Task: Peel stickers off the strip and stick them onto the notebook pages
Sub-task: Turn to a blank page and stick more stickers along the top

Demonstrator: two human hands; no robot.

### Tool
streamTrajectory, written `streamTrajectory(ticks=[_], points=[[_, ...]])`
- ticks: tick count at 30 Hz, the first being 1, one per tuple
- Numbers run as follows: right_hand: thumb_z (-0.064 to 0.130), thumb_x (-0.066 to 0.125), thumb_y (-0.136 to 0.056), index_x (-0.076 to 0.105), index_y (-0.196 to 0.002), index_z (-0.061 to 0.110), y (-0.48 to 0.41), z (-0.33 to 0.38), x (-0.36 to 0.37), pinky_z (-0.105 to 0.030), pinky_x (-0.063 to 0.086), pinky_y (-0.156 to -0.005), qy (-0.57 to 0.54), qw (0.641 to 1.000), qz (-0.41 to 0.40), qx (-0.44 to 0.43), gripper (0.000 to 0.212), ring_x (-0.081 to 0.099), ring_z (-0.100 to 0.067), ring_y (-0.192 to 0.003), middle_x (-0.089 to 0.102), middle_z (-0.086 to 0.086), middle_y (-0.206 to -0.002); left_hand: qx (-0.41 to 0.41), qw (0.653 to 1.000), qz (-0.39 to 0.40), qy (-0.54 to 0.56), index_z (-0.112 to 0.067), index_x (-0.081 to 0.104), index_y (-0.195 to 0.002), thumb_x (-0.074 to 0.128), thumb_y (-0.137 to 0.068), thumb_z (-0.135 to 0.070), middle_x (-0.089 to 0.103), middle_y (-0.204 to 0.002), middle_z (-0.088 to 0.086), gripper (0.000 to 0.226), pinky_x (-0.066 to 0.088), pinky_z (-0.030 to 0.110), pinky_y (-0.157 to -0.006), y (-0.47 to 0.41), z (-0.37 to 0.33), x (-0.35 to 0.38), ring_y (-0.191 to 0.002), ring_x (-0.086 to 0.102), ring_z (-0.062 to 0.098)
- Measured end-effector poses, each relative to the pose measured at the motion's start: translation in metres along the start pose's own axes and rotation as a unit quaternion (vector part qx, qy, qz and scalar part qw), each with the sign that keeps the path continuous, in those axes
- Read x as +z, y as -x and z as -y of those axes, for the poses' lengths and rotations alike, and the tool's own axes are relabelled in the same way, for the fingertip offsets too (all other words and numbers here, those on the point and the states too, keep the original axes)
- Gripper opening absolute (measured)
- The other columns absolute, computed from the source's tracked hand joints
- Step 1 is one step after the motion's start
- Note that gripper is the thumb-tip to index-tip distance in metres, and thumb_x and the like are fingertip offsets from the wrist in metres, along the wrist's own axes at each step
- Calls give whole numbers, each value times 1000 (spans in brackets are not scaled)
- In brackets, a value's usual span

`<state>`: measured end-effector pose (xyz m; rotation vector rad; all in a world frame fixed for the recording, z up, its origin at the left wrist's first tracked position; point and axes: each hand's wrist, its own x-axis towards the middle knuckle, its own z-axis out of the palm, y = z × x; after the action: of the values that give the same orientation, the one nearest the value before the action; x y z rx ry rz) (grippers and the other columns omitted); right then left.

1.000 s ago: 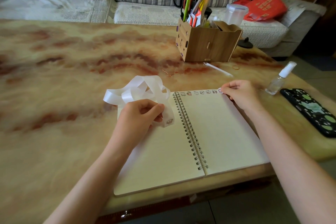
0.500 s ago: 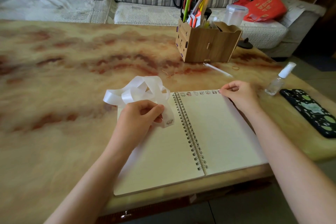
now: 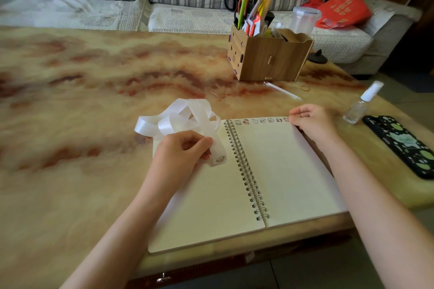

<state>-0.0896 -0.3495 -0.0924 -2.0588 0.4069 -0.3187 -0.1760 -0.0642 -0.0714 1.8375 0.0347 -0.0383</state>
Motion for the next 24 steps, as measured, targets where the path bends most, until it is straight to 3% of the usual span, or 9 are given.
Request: streamTrajectory(ticks=[4,6,8,11,15,19,24], points=[[-1,59,-88,63,-106,0,-2,-3,1,-14,38,-55,-9,999,-33,-2,18,48,-4,-57,52,4,-73,-2,1000,1,-4,-20,69,-69,63,-88,-22,68,-59,-11,20,43,22,-62,-2,1,1,-50,54,-4],[5,61,-89,63,-103,1,-1,-3,0,-9,37,-48,-21,999,-37,-13,15,48,-1,-45,53,4,-73,-2,1000,0,-5,-21,69,-68,63,-88,-23,68,-58,-11,21,43,24,-63,-3,2,1,-50,54,-4],[9,67,-87,63,-99,4,2,-1,-1,-6,37,-45,-29,999,-30,-24,14,48,-3,-48,54,4,-73,-1,1000,0,-5,-21,69,-68,63,-88,-23,68,-58,-11,21,44,24,-63,-3,2,1,-50,54,-3],[7,71,-83,62,-95,6,4,-1,-1,-5,39,-48,-16,999,-13,-34,15,48,-6,-58,54,4,-74,1,1000,0,-6,-21,70,-69,63,-88,-23,68,-58,-11,20,44,24,-63,-3,3,1,-51,55,-4],[1,66,-85,66,-97,1,2,-4,1,-16,40,-64,22,999,-22,-42,13,48,-4,-66,53,6,-74,6,1000,-1,-6,-20,70,-70,63,-88,-22,69,-60,-10,19,44,23,-62,-3,3,1,-52,56,-3],[0,62,-86,66,-95,5,3,-3,1,-7,37,-61,26,998,-26,-56,10,47,0,-67,53,9,-74,8,1000,-1,-8,-20,70,-70,63,-88,-22,68,-60,-10,19,43,21,-61,-3,3,1,-51,55,-4],[0,62,-86,67,-96,1,2,-5,3,-11,37,-61,44,997,-27,-59,11,47,-1,-64,53,8,-72,7,1000,-1,-3,-20,70,-69,63,-88,-22,69,-60,-10,20,44,22,-61,-4,4,1,-52,56,-3]])
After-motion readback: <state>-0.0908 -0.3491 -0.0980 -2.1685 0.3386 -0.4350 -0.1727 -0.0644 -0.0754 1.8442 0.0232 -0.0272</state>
